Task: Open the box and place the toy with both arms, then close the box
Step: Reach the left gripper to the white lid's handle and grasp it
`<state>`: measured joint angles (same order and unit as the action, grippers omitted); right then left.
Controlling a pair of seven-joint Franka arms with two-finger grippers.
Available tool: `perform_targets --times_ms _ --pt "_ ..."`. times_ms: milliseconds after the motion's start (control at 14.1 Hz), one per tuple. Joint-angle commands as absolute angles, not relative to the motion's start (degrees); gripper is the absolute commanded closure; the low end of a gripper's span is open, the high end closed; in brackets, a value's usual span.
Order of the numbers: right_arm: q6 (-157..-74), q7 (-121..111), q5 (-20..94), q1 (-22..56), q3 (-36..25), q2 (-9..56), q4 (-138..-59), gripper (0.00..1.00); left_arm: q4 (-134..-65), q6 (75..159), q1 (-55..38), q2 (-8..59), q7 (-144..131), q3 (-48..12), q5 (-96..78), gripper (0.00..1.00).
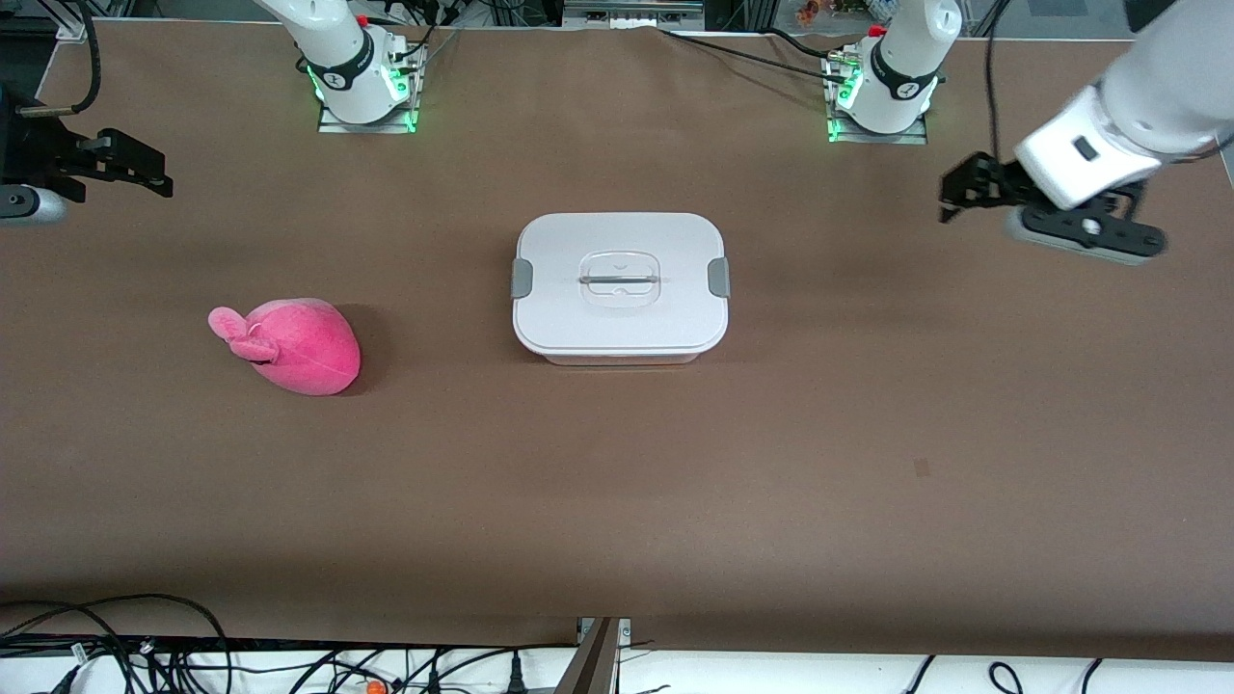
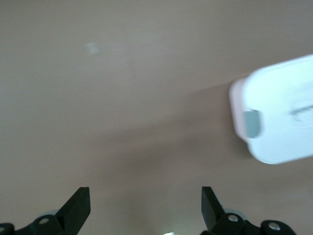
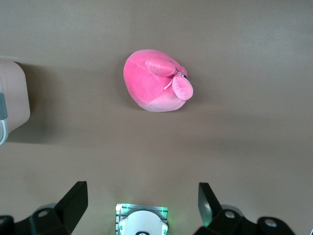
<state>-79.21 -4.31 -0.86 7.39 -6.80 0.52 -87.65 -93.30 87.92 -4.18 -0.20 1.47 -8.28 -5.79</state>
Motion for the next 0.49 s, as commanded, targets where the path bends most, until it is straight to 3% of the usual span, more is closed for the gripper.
perform_targets --times_ms 0,283,424 --pt "-79.01 -3.87 -1.05 6.86 -6.42 1.05 -86.4 0.0 -88.87 87.01 -4.66 3.41 1.23 -12.38 -8.09 0.0" --pt "-79.19 -3.96 -1.05 6.77 -6.42 1.14 -86.22 0.0 -87.81 87.27 -5.97 9.92 2.02 -18.35 -8.18 0.0" --pt "-79.19 -3.78 -1.05 6.77 -6.42 1.75 -86.22 0.0 -84.04 87.28 -9.56 14.3 1.76 -20.12 -7.74 0.0"
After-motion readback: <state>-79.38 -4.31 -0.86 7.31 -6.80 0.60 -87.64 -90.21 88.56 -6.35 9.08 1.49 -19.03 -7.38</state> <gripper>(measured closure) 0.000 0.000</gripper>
